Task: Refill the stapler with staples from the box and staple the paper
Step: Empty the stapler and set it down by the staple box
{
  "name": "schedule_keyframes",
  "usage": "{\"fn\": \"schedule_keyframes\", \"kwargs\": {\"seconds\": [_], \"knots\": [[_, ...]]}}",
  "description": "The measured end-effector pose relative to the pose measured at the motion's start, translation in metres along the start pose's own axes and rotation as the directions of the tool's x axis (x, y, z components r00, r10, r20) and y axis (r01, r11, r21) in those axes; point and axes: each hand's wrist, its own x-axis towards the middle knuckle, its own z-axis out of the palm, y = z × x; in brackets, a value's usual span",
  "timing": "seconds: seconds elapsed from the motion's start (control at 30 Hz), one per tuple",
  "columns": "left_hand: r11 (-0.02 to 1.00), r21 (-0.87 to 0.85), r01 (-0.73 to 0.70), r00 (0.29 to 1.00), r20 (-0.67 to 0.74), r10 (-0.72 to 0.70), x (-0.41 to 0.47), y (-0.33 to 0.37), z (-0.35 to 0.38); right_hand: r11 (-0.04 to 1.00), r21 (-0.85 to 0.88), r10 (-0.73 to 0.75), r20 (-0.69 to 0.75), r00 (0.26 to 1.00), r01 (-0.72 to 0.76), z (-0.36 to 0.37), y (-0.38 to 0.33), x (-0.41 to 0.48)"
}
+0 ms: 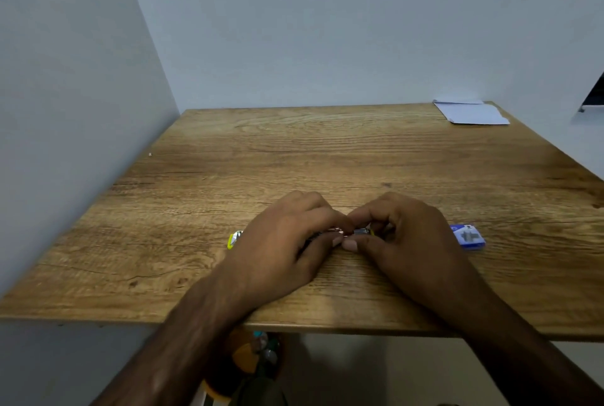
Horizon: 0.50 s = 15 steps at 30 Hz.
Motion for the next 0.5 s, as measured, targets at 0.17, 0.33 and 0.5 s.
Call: {"fn": "schedule_keyframes", "kwargs": {"seconds": [0.17, 0.33, 0.5], "knots": [[0.996, 0.086, -0.015, 0.999, 0.044, 0.011, 0.001, 0.002, 0.000, 0.996, 0.085, 0.038, 0.007, 0.999, -0.038, -0.002, 0.001, -0.001], [0.979, 0.189, -0.070, 0.996, 0.071, 0.057, 0.002, 0.006, 0.000, 0.993, 0.111, 0.045, 0.000, 0.999, -0.045, -0.002, 0.002, -0.001], [0.987, 0.113, -0.115, 0.987, 0.127, 0.100, 0.012, 0.003, -0.003, 0.988, 0.137, 0.068, -0.009, 0.998, -0.066, 0.000, 0.002, -0.001]]}}
